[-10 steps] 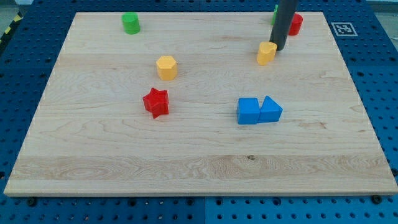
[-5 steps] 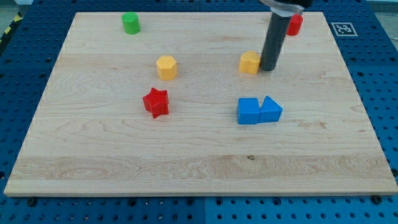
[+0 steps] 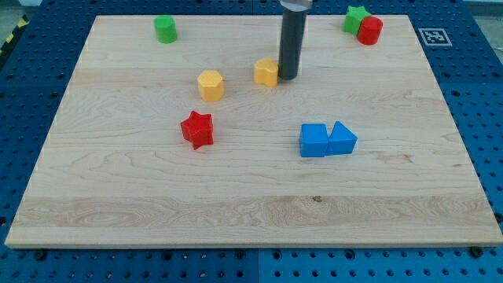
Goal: Push the yellow heart above the yellow hexagon
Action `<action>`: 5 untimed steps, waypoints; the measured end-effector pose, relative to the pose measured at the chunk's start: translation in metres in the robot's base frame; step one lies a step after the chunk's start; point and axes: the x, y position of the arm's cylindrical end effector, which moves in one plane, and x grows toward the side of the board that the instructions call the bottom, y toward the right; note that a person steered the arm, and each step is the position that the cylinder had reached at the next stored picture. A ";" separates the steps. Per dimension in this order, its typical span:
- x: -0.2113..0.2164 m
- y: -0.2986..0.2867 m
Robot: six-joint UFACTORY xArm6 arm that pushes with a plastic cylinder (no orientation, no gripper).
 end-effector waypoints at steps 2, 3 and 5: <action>-0.002 -0.048; -0.002 -0.066; -0.002 -0.081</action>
